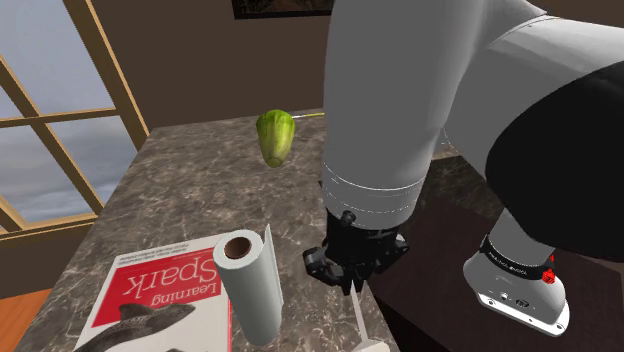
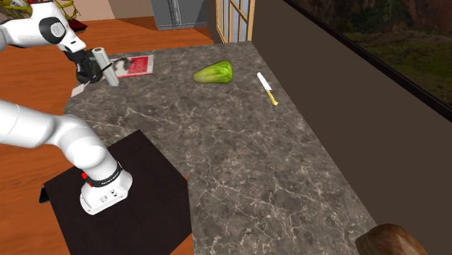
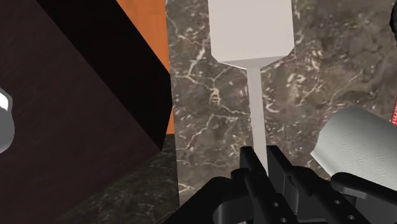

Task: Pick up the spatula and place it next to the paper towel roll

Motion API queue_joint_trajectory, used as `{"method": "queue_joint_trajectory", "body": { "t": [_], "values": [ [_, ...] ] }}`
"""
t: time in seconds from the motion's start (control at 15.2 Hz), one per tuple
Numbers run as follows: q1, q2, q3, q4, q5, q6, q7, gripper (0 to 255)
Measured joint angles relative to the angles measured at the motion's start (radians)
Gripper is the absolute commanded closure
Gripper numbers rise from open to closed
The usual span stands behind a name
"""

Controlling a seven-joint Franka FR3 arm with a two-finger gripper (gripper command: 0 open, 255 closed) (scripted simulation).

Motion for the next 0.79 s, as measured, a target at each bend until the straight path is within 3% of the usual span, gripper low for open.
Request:
{"method": "queue_joint_trajectory", "body": {
  "t": [0.79],
  "values": [
    [-0.035, 0.053, 0.102, -0.108, 0.015, 0.168, 0.014, 255]
  ]
}}
